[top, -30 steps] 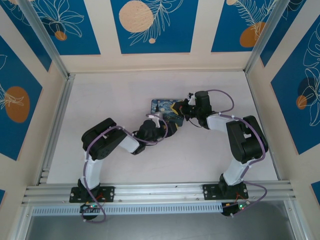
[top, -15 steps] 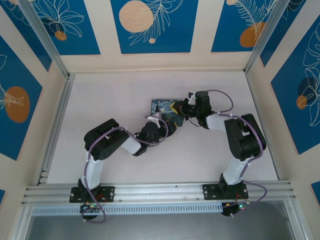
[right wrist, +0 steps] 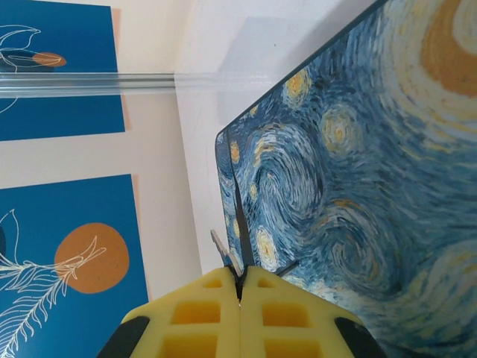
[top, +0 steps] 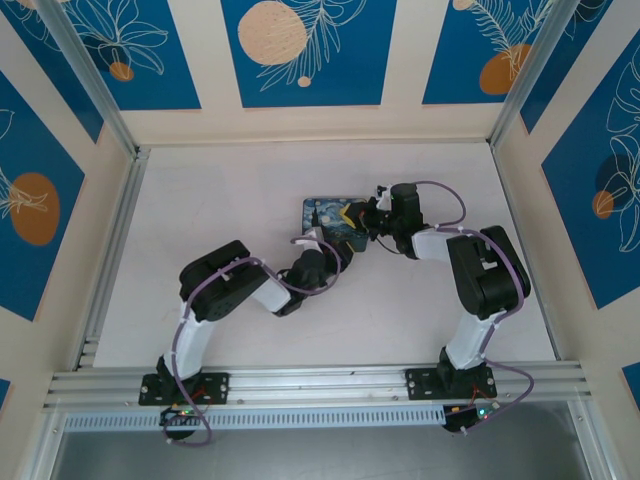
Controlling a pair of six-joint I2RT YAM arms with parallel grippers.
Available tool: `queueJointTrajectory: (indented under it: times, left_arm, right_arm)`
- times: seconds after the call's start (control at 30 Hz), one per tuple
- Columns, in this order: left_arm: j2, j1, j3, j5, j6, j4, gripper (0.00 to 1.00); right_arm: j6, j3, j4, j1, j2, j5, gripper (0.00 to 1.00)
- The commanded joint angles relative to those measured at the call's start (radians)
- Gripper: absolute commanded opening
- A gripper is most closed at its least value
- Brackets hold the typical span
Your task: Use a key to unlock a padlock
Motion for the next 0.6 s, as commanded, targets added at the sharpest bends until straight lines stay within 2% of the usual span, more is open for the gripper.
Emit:
queueJointTrajectory:
  times: [0.0, 0.07, 0.27, 0.5, 0.57]
  left_arm:
    - [0.055, -0.011, -0.008, -0.033, -0.053, -0.095, 0.34]
    - [0.055, -0.011, -0.008, -0.038, -0.058, -0.099, 0.32]
    - [0.051, -0.011, -0.008, -0.042, -0.071, -0.109, 0.15]
    - [0.016, -0.012, -0.024, -0.034, -0.094, -0.122, 0.0]
    - [-0.007, -0.009, -0.03, -0.018, -0.113, -0.151, 0.0]
  right_arm:
    - [0.01, -0.019, 0.004, -0.005, 0.02, -0.015, 0.0]
    - [0.012, -0.021, 0.007, -0.007, 0.02, -0.017, 0.0]
    - [0.015, -0.023, 0.016, -0.014, 0.018, -0.029, 0.0]
    - [0.018, -0.008, 0.012, -0.024, -0.009, -0.053, 0.0]
    - [0.017, -0.002, 0.004, -0.029, -0.033, -0.063, 0.0]
